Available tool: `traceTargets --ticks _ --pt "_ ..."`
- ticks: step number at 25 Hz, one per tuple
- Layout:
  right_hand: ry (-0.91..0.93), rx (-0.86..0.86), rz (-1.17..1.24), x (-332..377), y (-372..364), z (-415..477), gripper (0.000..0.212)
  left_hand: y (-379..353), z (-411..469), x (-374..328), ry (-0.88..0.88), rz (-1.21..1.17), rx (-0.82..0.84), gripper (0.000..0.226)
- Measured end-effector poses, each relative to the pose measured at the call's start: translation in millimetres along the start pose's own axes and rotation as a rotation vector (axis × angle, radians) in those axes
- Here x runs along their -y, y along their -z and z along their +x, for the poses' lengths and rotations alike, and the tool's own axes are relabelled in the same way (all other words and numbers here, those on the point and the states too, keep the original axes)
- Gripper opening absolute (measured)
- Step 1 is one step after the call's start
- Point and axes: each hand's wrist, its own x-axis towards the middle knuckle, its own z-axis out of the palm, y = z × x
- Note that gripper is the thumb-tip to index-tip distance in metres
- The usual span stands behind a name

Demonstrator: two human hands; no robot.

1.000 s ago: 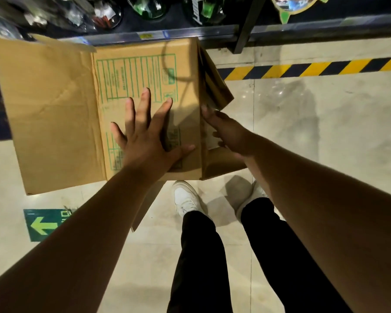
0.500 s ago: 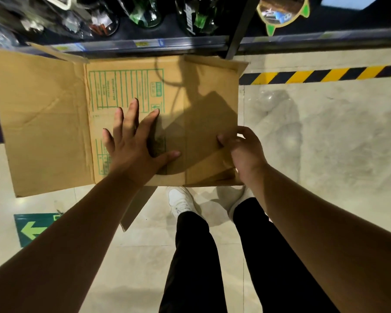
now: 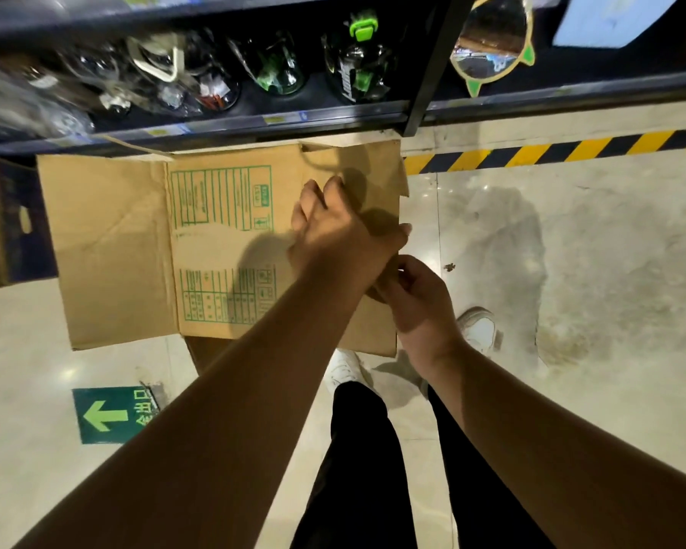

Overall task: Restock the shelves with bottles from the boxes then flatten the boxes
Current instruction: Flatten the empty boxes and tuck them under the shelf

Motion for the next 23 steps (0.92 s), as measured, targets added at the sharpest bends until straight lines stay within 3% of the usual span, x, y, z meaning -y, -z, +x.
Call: traceTargets --ticks 4,7,10,14,18,23 --pt "-0.058 0.161 0.16 11.2 -16.9 -20.5 0.015 25.3 -13.2 14.9 0.011 -0.123 0.02 0.091" --pt "-0.025 0.293 0.073 9.1 -34.4 -28.3 0.023 44.8 -28.0 36.8 -0.003 -0.202 -0.006 0.078" --pt "-0.047 0.248 -0.045 3.9 -41.0 -26.2 0.027 58.4 -38.7 49.6 -0.041 -0.153 -0.097 0.055" --pt "0.098 0.157 -0.474 -12.9 -24.0 -7.0 0.018 73.2 -43.2 65.8 -0.157 -0.027 -0.187 0.033" --pt "0.049 0.078 -0.597 -25.1 -1.2 -1.0 0.033 86.1 -53.5 69.3 -0.252 -0.183 -0.23 0.027" --pt "-0.015 0.019 -0.569 -20.6 39.7 -10.4 0.035 103.7 -68.8 54.5 -0.224 -0.447 -0.129 0.02"
